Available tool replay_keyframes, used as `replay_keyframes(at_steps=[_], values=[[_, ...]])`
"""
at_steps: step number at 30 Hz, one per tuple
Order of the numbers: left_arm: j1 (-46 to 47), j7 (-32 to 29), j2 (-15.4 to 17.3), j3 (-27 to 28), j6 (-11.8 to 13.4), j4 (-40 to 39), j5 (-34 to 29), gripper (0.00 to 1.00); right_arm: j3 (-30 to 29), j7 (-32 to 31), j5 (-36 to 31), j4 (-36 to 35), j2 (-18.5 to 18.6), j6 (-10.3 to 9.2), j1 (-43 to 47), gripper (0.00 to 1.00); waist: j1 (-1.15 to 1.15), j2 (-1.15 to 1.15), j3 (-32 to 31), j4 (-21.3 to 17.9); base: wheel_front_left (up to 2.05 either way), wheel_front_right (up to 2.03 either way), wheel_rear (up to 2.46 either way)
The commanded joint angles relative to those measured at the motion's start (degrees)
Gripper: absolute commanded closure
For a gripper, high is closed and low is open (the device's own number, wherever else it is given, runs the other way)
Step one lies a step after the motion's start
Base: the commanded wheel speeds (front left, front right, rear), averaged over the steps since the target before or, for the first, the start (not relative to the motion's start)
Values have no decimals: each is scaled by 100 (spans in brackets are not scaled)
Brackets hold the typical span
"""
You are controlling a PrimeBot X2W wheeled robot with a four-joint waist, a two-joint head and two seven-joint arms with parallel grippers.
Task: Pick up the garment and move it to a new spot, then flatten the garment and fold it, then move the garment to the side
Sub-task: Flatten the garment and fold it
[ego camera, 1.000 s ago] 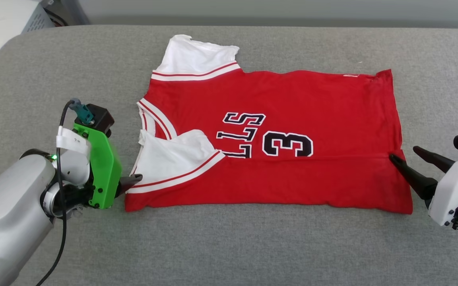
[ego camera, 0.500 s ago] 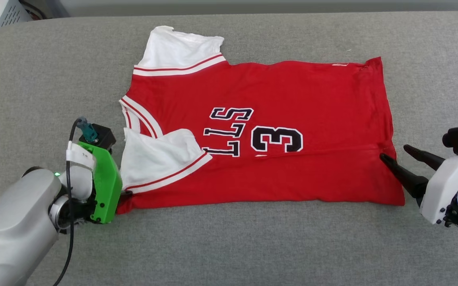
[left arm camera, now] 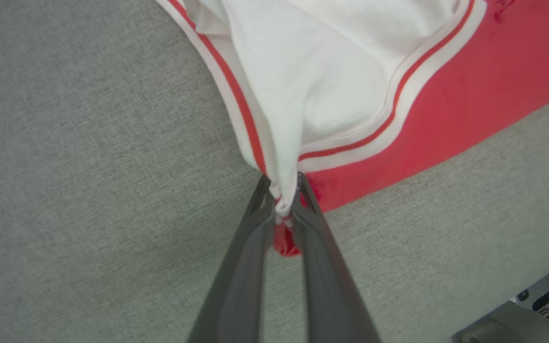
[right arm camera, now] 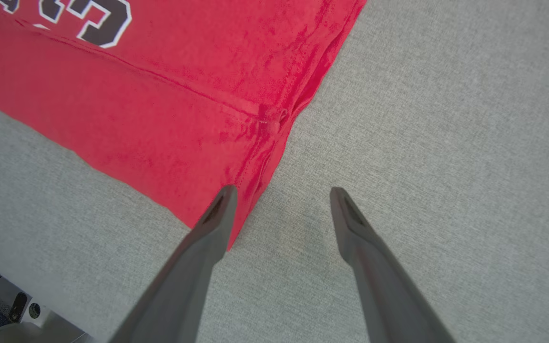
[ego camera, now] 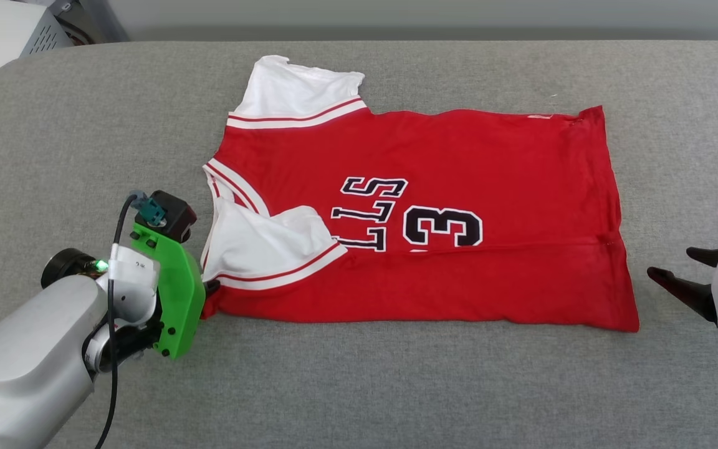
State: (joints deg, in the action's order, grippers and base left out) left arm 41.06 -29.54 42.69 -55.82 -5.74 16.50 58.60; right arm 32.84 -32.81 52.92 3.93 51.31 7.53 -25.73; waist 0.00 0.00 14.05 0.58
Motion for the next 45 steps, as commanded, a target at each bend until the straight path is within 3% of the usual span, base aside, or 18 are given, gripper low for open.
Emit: replay_keyframes(at_steps=[1,12,16,18,28,38,45], values=[[-93,27,35,9,68,-109,-53,100,1,-136,37,70,-72,-4,-83,0,0,0,46,27,0,0,0],[-95,49,53,3,320,-540,-159,100,384,-186,-223,1460,-1176,-4,-94,0,0,0,386,144,0,0,0],[-170,106,21,1,366,-514,-130,100,621,-2,-73,1747,-1405,-4,56,3,0,0,395,156,0,0,0],[-236,145,-3,31,375,-473,-41,100,661,241,-25,1747,-1404,-4,43,100,0,0,342,139,0,0,0],[-702,474,214,259,427,-697,370,100,655,1099,200,1154,-821,-4,121,100,0,0,-288,9,0,0,0],[-1289,409,804,248,783,-1839,536,100,249,1164,356,296,-210,-4,854,100,0,0,-605,20,0,0,0],[-1577,394,897,153,1021,-2002,560,100,-176,860,349,266,-259,-4,1268,100,0,0,-381,-2,0,0,0]])
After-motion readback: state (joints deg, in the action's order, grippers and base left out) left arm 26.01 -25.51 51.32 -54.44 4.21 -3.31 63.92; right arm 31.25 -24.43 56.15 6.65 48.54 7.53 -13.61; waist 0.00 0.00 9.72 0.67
